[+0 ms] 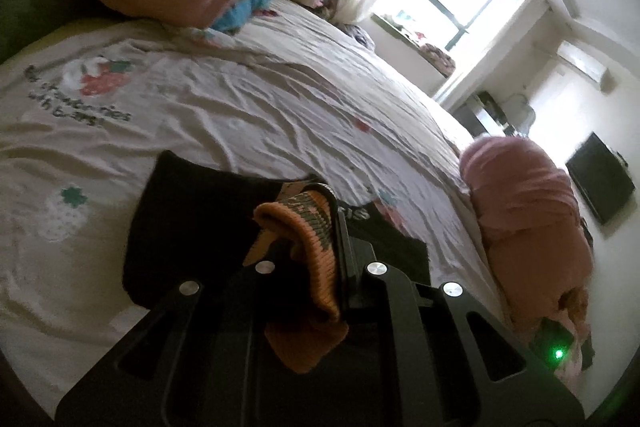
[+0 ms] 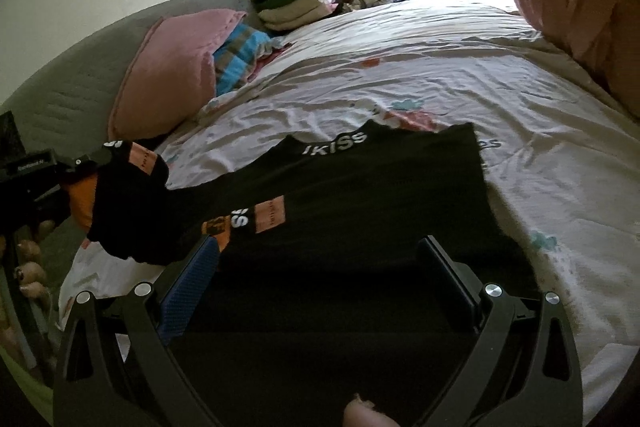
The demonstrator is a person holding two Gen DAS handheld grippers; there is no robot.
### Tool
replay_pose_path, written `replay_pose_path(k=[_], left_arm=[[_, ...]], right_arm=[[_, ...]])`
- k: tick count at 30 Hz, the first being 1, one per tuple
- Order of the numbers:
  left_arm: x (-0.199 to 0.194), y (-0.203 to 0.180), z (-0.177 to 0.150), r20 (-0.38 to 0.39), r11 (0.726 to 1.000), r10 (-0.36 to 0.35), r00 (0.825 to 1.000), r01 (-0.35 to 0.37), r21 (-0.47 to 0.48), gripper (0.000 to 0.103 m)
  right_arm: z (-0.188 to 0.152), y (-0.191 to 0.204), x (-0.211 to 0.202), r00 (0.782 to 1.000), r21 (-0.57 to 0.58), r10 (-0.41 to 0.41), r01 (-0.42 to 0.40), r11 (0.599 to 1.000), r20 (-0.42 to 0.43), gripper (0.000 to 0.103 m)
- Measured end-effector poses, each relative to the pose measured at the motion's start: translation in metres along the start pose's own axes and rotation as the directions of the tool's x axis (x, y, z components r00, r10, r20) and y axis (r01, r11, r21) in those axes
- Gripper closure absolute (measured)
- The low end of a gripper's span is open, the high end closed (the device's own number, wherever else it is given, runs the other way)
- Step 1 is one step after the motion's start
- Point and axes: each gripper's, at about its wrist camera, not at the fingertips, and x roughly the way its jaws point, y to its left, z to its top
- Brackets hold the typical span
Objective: Fold small clothes
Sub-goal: 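Fold the held sleeve with the left tool across the shirt toward the right tool, then grasp the cuff with the right tool while the left tool opens and releases it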
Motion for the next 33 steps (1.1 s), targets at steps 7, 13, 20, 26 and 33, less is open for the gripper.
replay_pose_path(k=[7, 13, 20, 26, 33], left_arm=[[0.032, -0.027, -0.010, -0.074, 0.998, -0.027, 0.997, 0.031, 0.054, 0.097], [0.059, -0.035, -0.024, -0.126, 0.996, -0.027, 0.992, 0.038, 0.084, 0.097], [0.088, -0.038, -0.042, -0.203, 0.993, -0.023, 0.979, 0.046, 0.106, 0.096], [0.110, -0.040, -0.053, -0.284, 0.988, -0.082, 0.955, 0.115, 0.101, 0.080], [0.112, -0.039, -0.050, -0.292, 0.983, -0.093, 0.952, 0.134, 0.125, 0.047]], right_arm=[[0.006, -0.018, -0.009, 0.999, 0.029, -0.033, 0.032, 0.999, 0.022, 0.005], [0.004, -0.033, -0.011, 0.997, 0.047, -0.073, 0.072, 0.996, 0.020, 0.005], [-0.002, -0.050, -0.008, 0.993, 0.068, -0.122, 0.121, 0.990, 0.000, 0.005], [-0.006, -0.060, -0.006, 0.987, 0.075, -0.159, 0.160, 0.984, -0.018, 0.005], [-0.011, -0.056, 0.004, 0.983, 0.052, -0.174, 0.177, 0.983, -0.051, 0.005]])
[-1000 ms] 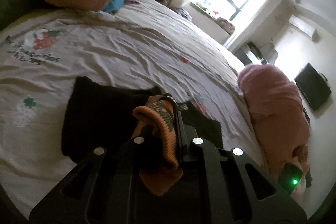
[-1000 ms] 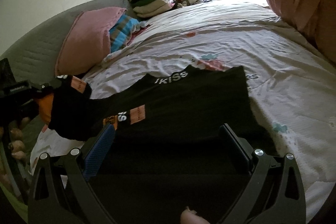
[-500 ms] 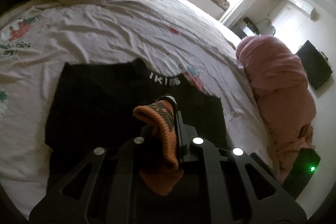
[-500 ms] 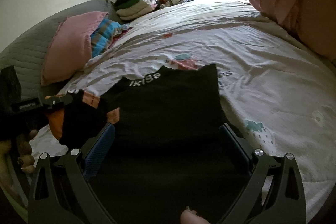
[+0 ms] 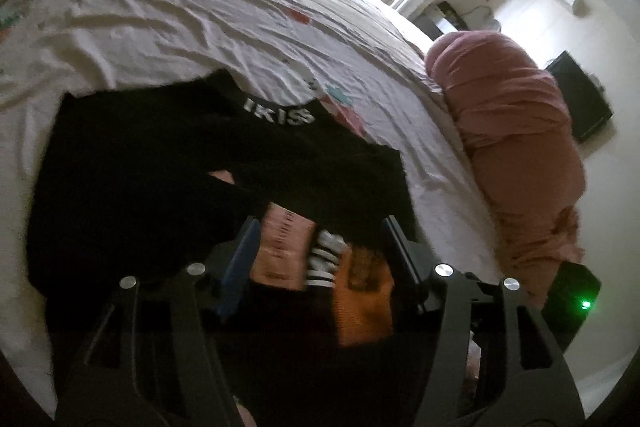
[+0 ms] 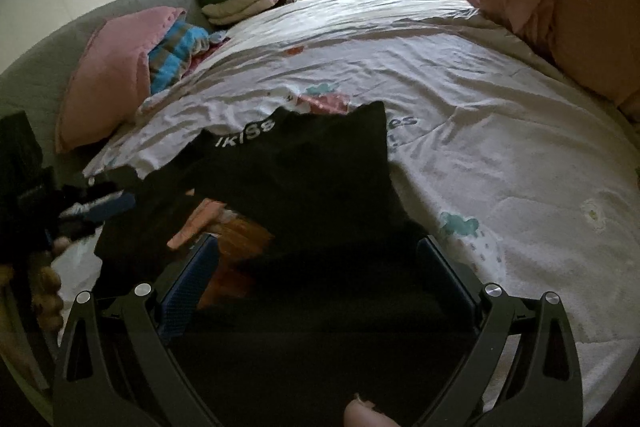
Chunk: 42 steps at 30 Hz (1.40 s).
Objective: Fold small clothes
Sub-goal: 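Grasp the cuff with the right tool while the left tool opens and releases it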
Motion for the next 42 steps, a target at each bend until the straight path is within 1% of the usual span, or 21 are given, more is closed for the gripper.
replay_pose_path(k=[1, 3, 5, 7, 9, 10, 11, 12, 14, 16, 17, 18, 19, 20, 21, 22, 23, 28, 33, 38, 42], left_arm=[[0.000, 0.002, 0.001, 0.002, 1.000, 0.012, 1.000, -0.012, 0.004, 0.046], [-0.002, 0.008, 0.003, 0.012, 0.999, 0.042, 0.999, -0.042, 0.007, 0.037], [-0.006, 0.018, 0.003, 0.031, 0.997, 0.083, 0.996, -0.083, 0.004, 0.033], [-0.009, 0.028, 0.004, 0.048, 0.992, 0.124, 0.991, -0.124, -0.002, 0.028], [-0.012, 0.037, 0.005, 0.061, 0.986, 0.166, 0.984, -0.166, -0.006, 0.019], [-0.015, 0.043, 0.006, 0.073, 0.981, 0.193, 0.978, -0.193, -0.008, 0.018], [-0.017, 0.047, 0.007, 0.079, 0.978, 0.206, 0.975, -0.206, -0.012, 0.016], [-0.021, 0.053, 0.008, 0.090, 0.974, 0.228, 0.969, -0.227, -0.024, 0.013], [-0.029, 0.062, 0.011, 0.104, 0.970, 0.243, 0.965, -0.238, -0.051, 0.012], [-0.037, 0.072, 0.014, 0.122, 0.967, 0.248, 0.961, -0.239, -0.082, 0.012], [-0.041, 0.076, 0.015, 0.132, 0.964, 0.259, 0.957, -0.248, -0.094, 0.011], [-0.044, 0.079, 0.016, 0.139, 0.960, 0.272, 0.952, -0.259, -0.104, 0.010], [-0.048, 0.083, 0.016, 0.146, 0.956, 0.285, 0.947, -0.269, -0.116, 0.010], [-0.051, 0.088, 0.017, 0.151, 0.954, 0.289, 0.945, -0.271, -0.130, 0.010], [-0.053, 0.089, 0.018, 0.155, 0.954, 0.287, 0.946, -0.266, -0.139, 0.010], [-0.055, 0.094, 0.018, 0.159, 0.954, 0.280, 0.947, -0.256, -0.155, 0.010], [-0.057, 0.097, 0.019, 0.162, 0.953, 0.280, 0.946, -0.254, -0.168, 0.010], [-0.062, 0.101, 0.018, 0.167, 0.942, 0.316, 0.934, -0.288, -0.171, 0.010], [-0.063, 0.102, 0.019, 0.167, 0.942, 0.316, 0.934, -0.288, -0.171, 0.010], [-0.066, 0.103, 0.019, 0.174, 0.942, 0.315, 0.933, -0.285, -0.178, 0.010], [-0.073, 0.110, 0.019, 0.185, 0.938, 0.323, 0.928, -0.288, -0.193, 0.010]], right_arm=[[-0.001, 0.002, 0.002, 1.000, -0.005, 0.003, -0.003, 1.000, -0.007, 0.005], [-0.003, 0.010, 0.008, 0.999, -0.015, 0.022, -0.022, 1.000, -0.026, 0.005], [-0.005, 0.023, 0.015, 0.997, -0.035, 0.047, -0.049, 0.998, -0.054, 0.005], [-0.008, 0.033, 0.025, 0.994, -0.048, 0.056, -0.061, 0.997, -0.091, 0.005], [-0.012, 0.043, 0.036, 0.991, -0.053, 0.051, -0.058, 0.997, -0.121, 0.005], [-0.013, 0.047, 0.040, 0.991, -0.057, 0.050, -0.058, 0.997, -0.126, 0.007], [-0.014, 0.052, 0.045, 0.991, -0.062, 0.040, -0.049, 0.997, -0.130, 0.018], [-0.014, 0.053, 0.048, 0.990, -0.060, 0.039, -0.047, 0.997, -0.135, 0.022], [-0.014, 0.055, 0.055, 0.988, -0.040, 0.046, -0.052, 0.998, -0.148, 0.023], [-0.014, 0.054, 0.062, 0.986, -0.019, 0.042, -0.045, 0.999, -0.162, 0.032], [-0.014, 0.054, 0.066, 0.985, -0.013, 0.041, -0.044, 0.999, -0.169, 0.041], [-0.015, 0.054, 0.069, 0.983, -0.010, 0.035, -0.038, 0.999, -0.178, 0.054], [-0.016, 0.055, 0.072, 0.982, -0.012, 0.035, -0.038, 0.999, -0.185, 0.059], [-0.017, 0.056, 0.072, 0.983, -0.024, 0.031, -0.037, 0.999, -0.183, 0.070], [-0.017, 0.057, 0.072, 0.983, -0.038, 0.025, -0.032, 0.999, -0.180, 0.075], [-0.017, 0.059, 0.070, 0.984, -0.050, 0.032, -0.041, 0.998, -0.173, 0.086], [-0.016, 0.060, 0.068, 0.985, -0.056, 0.047, -0.057, 0.997, -0.168, 0.094], [-0.001, 0.078, 0.047, 0.992, -0.149, 0.077, -0.091, 0.985, -0.099, 0.095], [0.030, 0.101, 0.028, 0.994, -0.285, 0.111, -0.112, 0.952, -0.018, 0.095], [0.058, 0.115, 0.016, 0.992, -0.417, 0.108, -0.070, 0.906, 0.066, 0.095], [0.071, 0.108, 0.019, 0.993, -0.437, 0.075, -0.026, 0.899, 0.094, 0.095]])
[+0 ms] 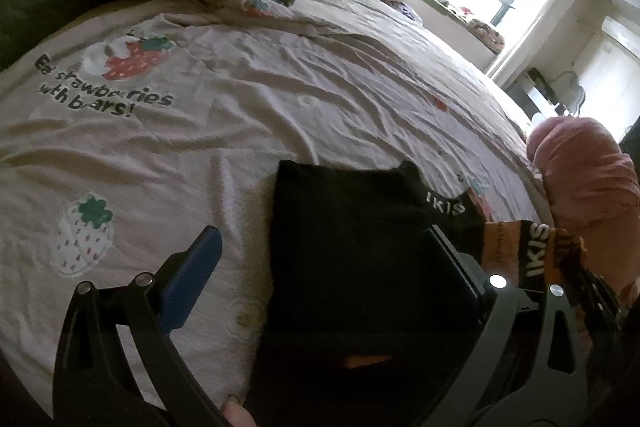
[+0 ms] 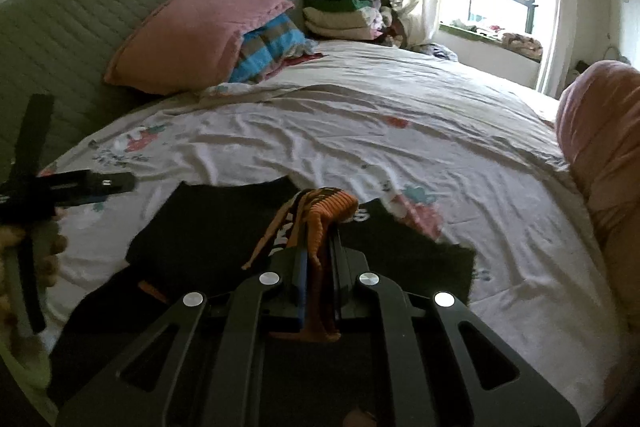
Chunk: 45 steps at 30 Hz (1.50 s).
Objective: Fold small clothes
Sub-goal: 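Grasp the cuff with the right tool while the left tool opens and releases it, then carry the orange cuff with the right tool onto the shirt body and open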
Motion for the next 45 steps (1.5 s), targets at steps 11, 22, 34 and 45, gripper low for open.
replay_pose_path(k=[11, 22, 34, 45], left_arm=[[0.004, 0.006, 0.002, -0.007, 1.000, 0.026, 1.000, -0.026, 0.001, 0.010], [0.029, -0.029, -0.020, -0.052, 0.990, 0.043, 0.998, -0.035, 0.135, 0.010], [0.042, -0.050, -0.037, -0.094, 0.977, 0.045, 0.994, -0.024, 0.212, 0.010], [0.049, -0.061, -0.048, -0.141, 0.965, 0.059, 0.988, -0.021, 0.262, 0.037]], right_arm=[[-0.028, -0.027, 0.022, 0.995, 0.056, -0.063, 0.067, 0.996, -0.073, 0.095], [-0.045, -0.035, 0.030, 0.988, 0.078, -0.096, 0.105, 0.991, -0.121, 0.095], [-0.054, -0.039, 0.034, 0.979, 0.103, -0.136, 0.152, 0.983, -0.152, 0.088], [-0.051, -0.028, 0.027, 0.985, 0.105, -0.100, 0.115, 0.988, -0.139, 0.068]])
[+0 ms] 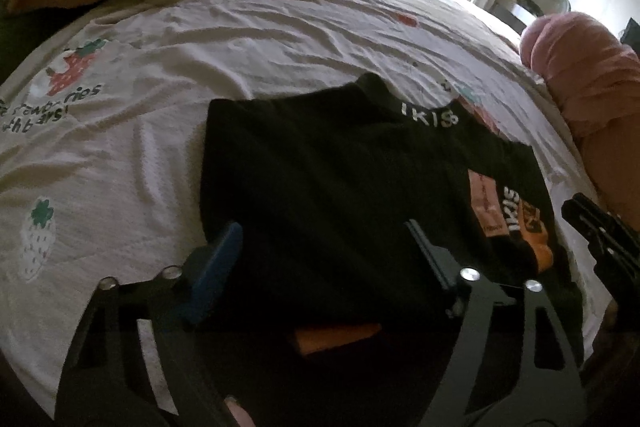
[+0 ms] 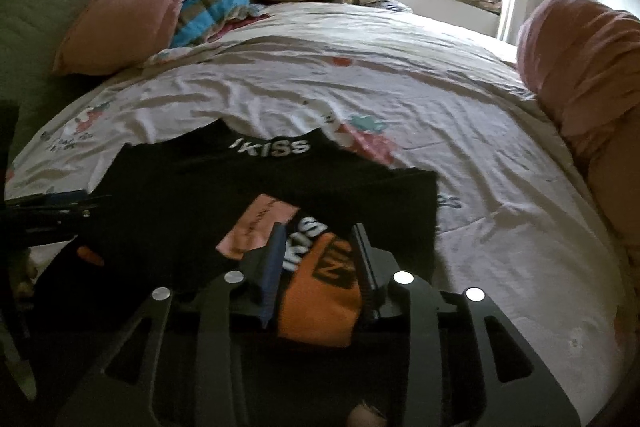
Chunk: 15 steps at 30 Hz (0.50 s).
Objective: Fold small clothes
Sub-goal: 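Carry the orange cuff with the right tool onto the shirt body and open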
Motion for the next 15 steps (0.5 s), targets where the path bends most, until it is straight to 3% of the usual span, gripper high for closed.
replay_pose_path(k=[3, 9, 11, 13, 15], left_arm=[[0.002, -0.005, -0.004, -0.013, 1.000, 0.009, 1.000, -0.009, 0.026, 0.044], [0.016, -0.011, -0.018, -0.089, 0.995, 0.038, 0.995, -0.029, 0.099, 0.045], [0.019, -0.007, -0.019, -0.105, 0.997, 0.018, 0.994, -0.009, 0.078, 0.045], [0.019, -0.006, -0.019, -0.109, 0.997, 0.013, 0.994, -0.004, 0.079, 0.045], [0.020, -0.005, -0.020, -0.110, 0.996, 0.016, 0.994, -0.007, 0.087, 0.045]], right_arm=[[-0.001, 0.013, 0.004, 0.999, -0.023, 0.033, -0.034, 0.999, -0.020, 0.067], [-0.004, 0.044, 0.017, 0.993, -0.064, 0.097, -0.101, 0.993, -0.070, 0.062], [-0.005, 0.050, 0.022, 0.989, -0.075, 0.113, -0.120, 0.990, -0.090, 0.062], [-0.007, 0.054, 0.028, 0.986, -0.076, 0.122, -0.131, 0.988, -0.111, 0.059], [-0.010, 0.052, 0.033, 0.986, -0.074, 0.106, -0.116, 0.990, -0.131, 0.049]])
